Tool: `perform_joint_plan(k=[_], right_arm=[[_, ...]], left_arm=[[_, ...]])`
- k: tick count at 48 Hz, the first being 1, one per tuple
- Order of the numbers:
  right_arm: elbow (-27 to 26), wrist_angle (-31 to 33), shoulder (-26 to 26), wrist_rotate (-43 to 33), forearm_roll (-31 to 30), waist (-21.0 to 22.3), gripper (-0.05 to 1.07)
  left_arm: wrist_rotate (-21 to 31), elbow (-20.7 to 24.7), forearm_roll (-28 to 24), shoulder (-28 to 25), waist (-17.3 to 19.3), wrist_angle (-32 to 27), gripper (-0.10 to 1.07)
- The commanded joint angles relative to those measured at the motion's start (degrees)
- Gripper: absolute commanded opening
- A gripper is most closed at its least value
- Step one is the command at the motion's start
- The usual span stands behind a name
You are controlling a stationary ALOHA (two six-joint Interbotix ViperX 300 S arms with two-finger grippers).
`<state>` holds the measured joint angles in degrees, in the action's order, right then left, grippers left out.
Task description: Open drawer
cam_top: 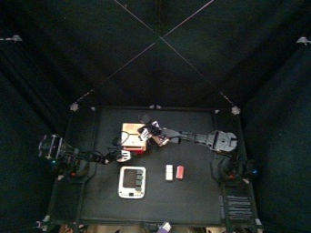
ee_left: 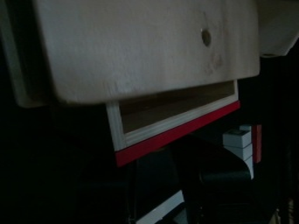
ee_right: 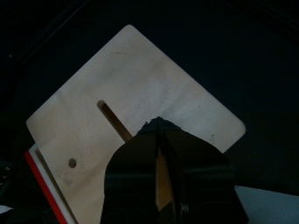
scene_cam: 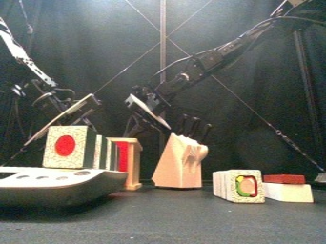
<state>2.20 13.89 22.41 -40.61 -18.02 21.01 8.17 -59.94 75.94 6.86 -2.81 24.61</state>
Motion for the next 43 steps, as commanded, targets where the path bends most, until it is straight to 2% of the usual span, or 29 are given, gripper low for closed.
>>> perform_joint_plan(k=[1,25,43], right_arm=[[-0.18,0.79,-0.7,0.0,0.09,0.18,0.38],[-0.26,0.7,-0.79,0.0,0.09,0.18,0.38],[-0.44,0.79,-0.7,0.0,0.18,0.18,0.37]], left_arm=[[-0.09,0.35,0.97,0.53,-2.02,-0.18,0.43],[-0.09,-1.85,5.19,3.6,-6.94,-0.09,0.43],[-0.09,-0.7,5.8,4.13,-9.32,-0.7,0.43]])
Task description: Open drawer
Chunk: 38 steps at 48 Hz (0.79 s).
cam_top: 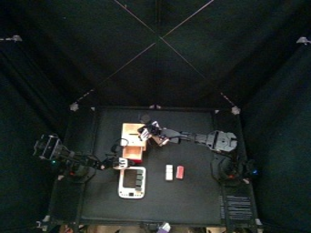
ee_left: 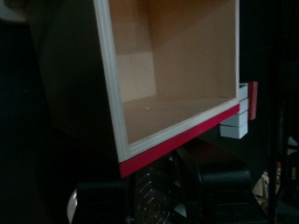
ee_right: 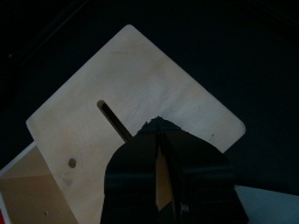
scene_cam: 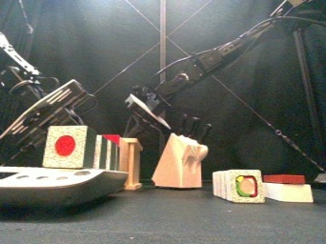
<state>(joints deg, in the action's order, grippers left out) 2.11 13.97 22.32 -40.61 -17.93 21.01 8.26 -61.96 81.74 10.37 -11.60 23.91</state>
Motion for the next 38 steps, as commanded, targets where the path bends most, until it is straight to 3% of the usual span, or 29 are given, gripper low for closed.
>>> perform_joint_plan(k=[1,27,38], right_arm=[[-0.26,0.7,-0.7,0.0,0.09,0.18,0.38],[-0.35,0.7,-0.7,0.0,0.09,0.18,0.37],[-0.35,0.62,-0.7,0.0,0.09,0.18,0.37]], left_arm=[[-0.18,1.32,0.0,0.62,-0.53,0.0,0.43],[-0.18,1.41,0.53,0.18,-0.88,0.0,0.44],[-0.26,1.67,0.44,0.09,-0.88,0.26,0.59]])
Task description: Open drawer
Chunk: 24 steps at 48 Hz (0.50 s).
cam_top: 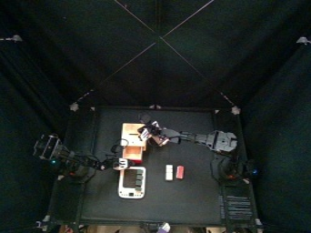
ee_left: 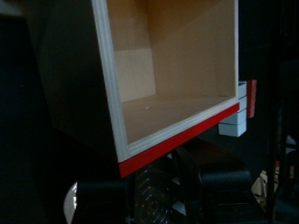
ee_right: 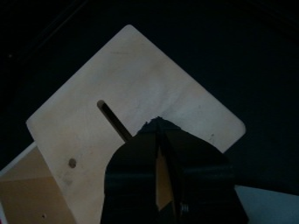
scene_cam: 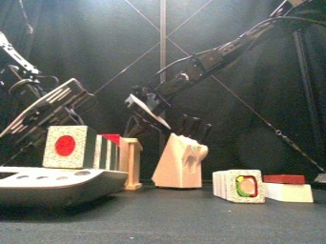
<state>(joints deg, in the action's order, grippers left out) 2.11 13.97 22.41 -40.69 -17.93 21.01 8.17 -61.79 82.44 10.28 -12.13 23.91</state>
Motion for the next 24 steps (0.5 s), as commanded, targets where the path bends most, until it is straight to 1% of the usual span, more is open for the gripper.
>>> perform_joint_plan(k=[1,8,14,18,24], right_arm=[[-0.35,0.62,-0.7,0.09,0.09,0.18,0.38],[-0.26,0.7,-0.79,0.09,0.09,0.18,0.38],[-0.35,0.62,-0.7,0.09,0.09,0.18,0.37],[-0.35,0.62,-0.7,0.09,0.09,0.18,0.37],[-0.35,0.7,-0.79,0.09,0.09,0.18,0.37]], left_arm=[[-0.18,1.49,-0.26,0.26,-0.35,0.26,0.61],[-0.26,1.58,-1.05,0.79,-0.35,0.26,0.77],[-0.18,1.67,-2.9,1.41,-0.35,0.09,0.87],[-0.26,1.58,-3.96,2.2,-0.35,0.0,0.91],[-0.35,1.41,-5.1,3.78,-0.35,-1.23,0.91]])
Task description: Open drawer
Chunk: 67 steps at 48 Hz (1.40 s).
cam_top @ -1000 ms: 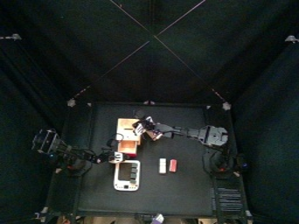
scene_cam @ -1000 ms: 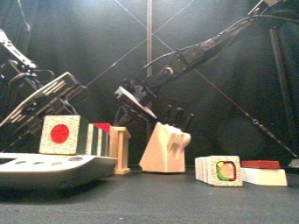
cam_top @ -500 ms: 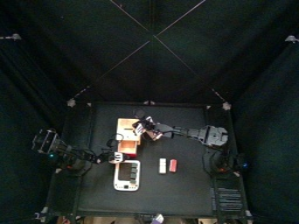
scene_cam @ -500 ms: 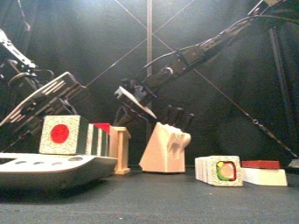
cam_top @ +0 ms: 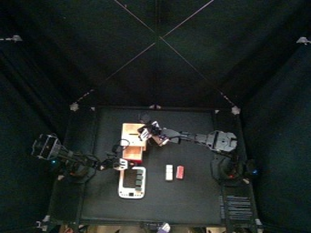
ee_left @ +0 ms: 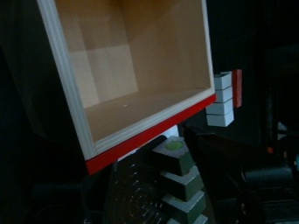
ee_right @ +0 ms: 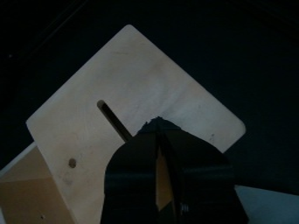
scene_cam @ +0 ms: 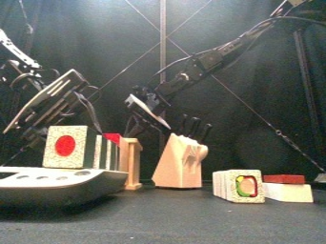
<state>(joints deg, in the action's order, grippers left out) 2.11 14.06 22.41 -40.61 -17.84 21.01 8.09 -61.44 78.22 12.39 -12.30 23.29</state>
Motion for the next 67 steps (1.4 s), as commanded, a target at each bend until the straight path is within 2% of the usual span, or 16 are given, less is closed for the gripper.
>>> perform_joint_plan(k=[1,14,28,47,59,67], right_arm=[[-0.35,0.62,-0.7,0.0,0.09,0.18,0.37],[-0.53,0.62,-1.32,0.0,-0.09,-0.09,0.37],[-0.79,0.53,-1.49,0.0,-0.09,-0.18,0.38],[-1.58,0.53,-2.9,0.18,-0.18,-0.44,0.37],[-1.76,-1.32,-5.19,0.35,-0.26,-0.53,0.37],[-1.93,-1.41,-5.8,0.26,-0.97,-0.79,0.37]], left_arm=[[-0.26,0.97,-1.05,1.93,-0.18,-0.88,0.91],[-0.09,-1.05,-5.8,6.42,-0.18,-1.85,0.91],[-0.62,-4.66,-7.91,11.34,-0.09,-1.85,0.91],[-0.62,-5.36,-19.51,15.91,0.7,-1.85,0.91],[-0.18,-4.31,-34.8,17.4,1.58,-2.11,0.91],[-0.26,-5.01,-36.56,17.4,2.72,-2.2,0.91]])
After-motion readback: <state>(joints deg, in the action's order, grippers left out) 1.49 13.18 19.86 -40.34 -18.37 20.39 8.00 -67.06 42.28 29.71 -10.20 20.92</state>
